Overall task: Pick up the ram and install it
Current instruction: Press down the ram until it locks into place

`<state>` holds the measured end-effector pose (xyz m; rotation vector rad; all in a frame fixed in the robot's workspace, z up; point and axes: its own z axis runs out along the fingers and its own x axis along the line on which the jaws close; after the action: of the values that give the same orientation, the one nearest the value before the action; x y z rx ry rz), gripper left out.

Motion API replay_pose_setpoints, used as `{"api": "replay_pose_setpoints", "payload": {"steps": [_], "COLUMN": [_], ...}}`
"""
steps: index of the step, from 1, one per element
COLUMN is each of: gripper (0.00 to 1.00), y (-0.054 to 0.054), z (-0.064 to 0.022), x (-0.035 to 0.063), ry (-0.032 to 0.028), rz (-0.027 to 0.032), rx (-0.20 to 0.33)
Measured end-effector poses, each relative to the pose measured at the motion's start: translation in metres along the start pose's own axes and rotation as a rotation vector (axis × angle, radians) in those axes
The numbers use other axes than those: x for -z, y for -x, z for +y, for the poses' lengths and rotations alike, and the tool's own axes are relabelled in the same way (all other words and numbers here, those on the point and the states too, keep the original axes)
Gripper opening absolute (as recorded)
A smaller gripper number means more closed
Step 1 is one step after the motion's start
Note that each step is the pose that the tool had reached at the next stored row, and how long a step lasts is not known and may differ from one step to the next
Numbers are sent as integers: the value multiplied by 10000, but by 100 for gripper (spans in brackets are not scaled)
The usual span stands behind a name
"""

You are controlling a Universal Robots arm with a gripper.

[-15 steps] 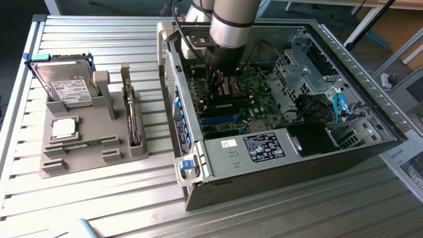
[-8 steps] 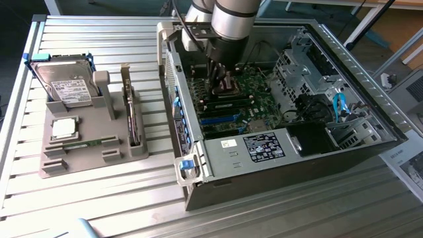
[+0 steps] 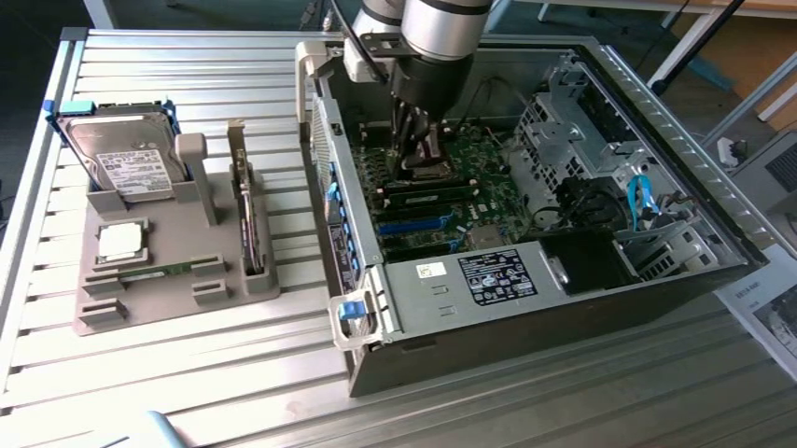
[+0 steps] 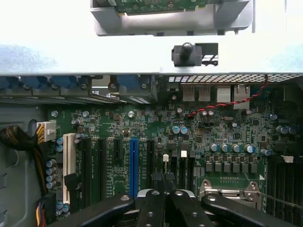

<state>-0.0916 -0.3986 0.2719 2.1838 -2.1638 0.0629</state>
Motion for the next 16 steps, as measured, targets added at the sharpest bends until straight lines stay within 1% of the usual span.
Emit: {"api": "replay_pose_setpoints", "payload": {"steps": [7,11,12,16], "gripper": [11,11,11,11], "y": [-6,-6,-6,-8], "z": [2,-1,-16,-150], "x": [86,89,90,92], "ry": [1,0,2,10], "rz": [39,41,42,41], "rx": [-1,-1,-2,0]}}
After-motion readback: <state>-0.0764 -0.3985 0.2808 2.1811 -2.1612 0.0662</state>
